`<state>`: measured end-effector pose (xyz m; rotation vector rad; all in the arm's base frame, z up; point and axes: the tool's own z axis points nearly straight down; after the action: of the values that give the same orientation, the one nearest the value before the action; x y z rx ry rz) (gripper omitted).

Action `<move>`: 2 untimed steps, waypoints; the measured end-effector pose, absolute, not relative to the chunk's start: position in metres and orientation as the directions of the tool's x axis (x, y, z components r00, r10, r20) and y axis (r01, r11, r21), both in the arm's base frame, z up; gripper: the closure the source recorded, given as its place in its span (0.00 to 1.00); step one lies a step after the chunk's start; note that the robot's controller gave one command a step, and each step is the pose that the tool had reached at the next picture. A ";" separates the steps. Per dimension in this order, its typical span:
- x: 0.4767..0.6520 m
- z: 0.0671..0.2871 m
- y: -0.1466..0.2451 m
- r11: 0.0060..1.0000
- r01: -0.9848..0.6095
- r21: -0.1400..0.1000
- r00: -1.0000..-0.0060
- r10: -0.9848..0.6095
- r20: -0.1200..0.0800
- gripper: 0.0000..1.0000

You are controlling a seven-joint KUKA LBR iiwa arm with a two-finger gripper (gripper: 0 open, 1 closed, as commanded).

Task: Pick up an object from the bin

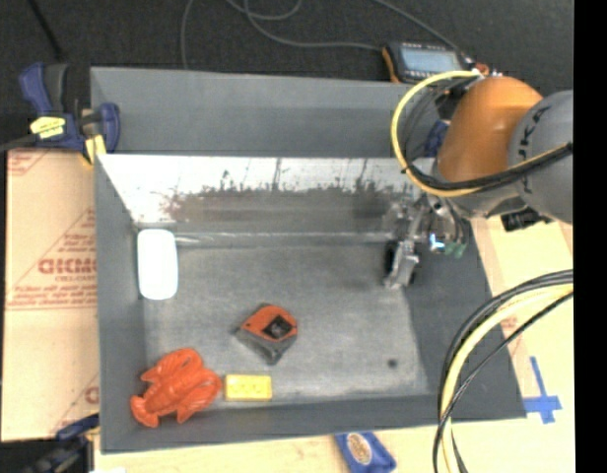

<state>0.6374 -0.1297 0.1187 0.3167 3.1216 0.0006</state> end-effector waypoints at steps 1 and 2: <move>0.648 0.104 -0.131 0.960 0.282 0.002 -0.960 0.282 -0.007 0.00; 0.645 0.120 -0.135 0.966 0.260 -0.002 -0.966 0.260 -0.003 0.00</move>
Offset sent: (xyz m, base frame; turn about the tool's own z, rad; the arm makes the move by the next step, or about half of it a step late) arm 0.0040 -0.0061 0.0135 0.0400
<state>0.6448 -0.1347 0.1195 0.4110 3.1114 -0.0035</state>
